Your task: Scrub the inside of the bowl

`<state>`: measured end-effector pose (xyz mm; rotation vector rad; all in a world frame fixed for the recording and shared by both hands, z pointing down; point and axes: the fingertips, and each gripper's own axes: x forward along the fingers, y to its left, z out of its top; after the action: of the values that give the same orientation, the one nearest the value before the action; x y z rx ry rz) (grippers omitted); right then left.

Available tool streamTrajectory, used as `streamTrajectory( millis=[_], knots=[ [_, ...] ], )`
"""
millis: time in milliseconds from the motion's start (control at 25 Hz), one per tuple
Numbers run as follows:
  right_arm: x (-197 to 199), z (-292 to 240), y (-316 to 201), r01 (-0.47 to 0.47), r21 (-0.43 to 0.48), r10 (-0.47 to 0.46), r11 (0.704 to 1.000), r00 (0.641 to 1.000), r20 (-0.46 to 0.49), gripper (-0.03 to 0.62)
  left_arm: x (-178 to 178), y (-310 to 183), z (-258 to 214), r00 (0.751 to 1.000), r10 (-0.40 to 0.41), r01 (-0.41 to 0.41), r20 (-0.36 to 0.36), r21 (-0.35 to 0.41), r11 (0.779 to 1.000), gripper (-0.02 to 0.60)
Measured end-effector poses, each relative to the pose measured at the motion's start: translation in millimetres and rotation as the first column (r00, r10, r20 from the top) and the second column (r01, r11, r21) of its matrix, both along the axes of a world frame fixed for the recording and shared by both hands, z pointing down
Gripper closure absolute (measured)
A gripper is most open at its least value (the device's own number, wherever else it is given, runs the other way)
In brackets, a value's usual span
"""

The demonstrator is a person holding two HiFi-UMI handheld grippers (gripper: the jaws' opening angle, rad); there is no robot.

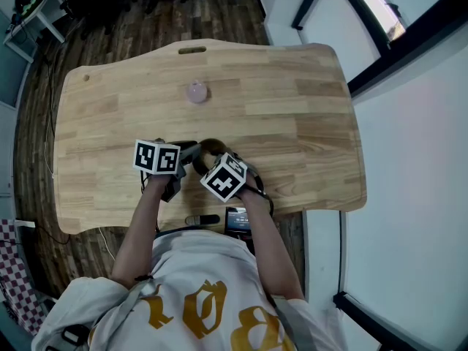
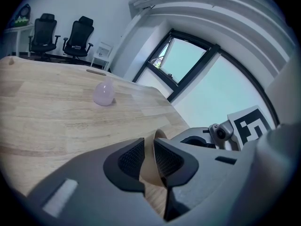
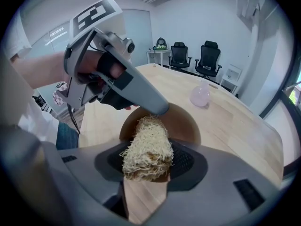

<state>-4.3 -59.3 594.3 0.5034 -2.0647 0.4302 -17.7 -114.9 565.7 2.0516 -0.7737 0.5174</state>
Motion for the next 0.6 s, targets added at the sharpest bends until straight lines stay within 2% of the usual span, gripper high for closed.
streamTrajectory(
  millis=[200,320,600],
  knots=[
    [1,4,6,-0.002,-0.084,0.002,0.997,1.000,0.006,0.398,1,0,4,1.000,0.017,-0.017,0.021,0.002,1.000,0.523],
    [6,9,7,-0.037,-0.116,0.035,0.993,0.999,-0.018,0.398,1,1,5,0.999,0.024,-0.024,0.030,0.004,1.000,0.523],
    [25,15,-10,-0.155,-0.055,0.150,0.986,0.985,-0.091,0.396,3,1,4,1.000,0.024,-0.023,0.006,-0.016,1.000,0.522]
  ],
)
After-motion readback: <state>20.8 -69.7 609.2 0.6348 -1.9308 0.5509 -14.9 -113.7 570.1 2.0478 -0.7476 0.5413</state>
